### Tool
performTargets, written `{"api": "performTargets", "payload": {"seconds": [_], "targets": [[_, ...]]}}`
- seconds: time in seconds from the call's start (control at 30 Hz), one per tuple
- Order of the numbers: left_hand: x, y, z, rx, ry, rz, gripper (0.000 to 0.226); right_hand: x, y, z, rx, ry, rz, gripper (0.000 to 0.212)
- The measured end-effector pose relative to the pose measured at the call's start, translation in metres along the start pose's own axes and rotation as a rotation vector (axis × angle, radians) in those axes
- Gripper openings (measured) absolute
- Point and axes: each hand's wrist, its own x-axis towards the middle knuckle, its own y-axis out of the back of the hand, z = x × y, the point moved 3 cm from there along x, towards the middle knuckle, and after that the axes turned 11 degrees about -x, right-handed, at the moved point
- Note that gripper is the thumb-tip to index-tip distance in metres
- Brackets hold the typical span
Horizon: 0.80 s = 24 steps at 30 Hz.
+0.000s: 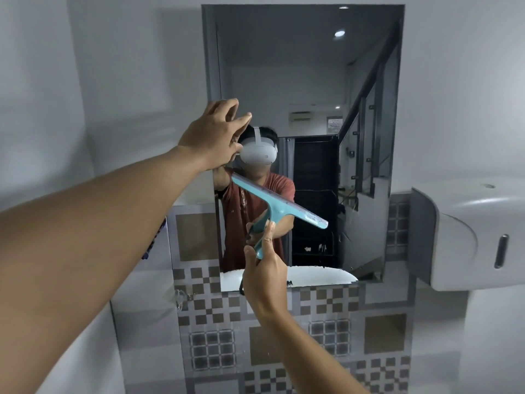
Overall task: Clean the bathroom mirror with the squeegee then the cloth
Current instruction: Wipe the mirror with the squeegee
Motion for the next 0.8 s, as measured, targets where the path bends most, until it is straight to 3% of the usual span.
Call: {"api": "performTargets", "payload": {"seconds": [0.33,0.5,0.8], "targets": [[-0.001,-0.003,0.002,0.012,-0.002,0.015,0.069,-0.008,0.008,0.012,-0.252,0.127,-0.103,0.07],[-0.002,-0.003,0.001,0.019,0.0,0.011,0.068,-0.006,0.019,0.014,-0.365,0.179,-0.077,0.069],[-0.021,-0.017,0.015,-0.011,0.01,0.091,0.06,0.022,0.095,0.03,-0.928,0.394,-0.018,0.07]]}}
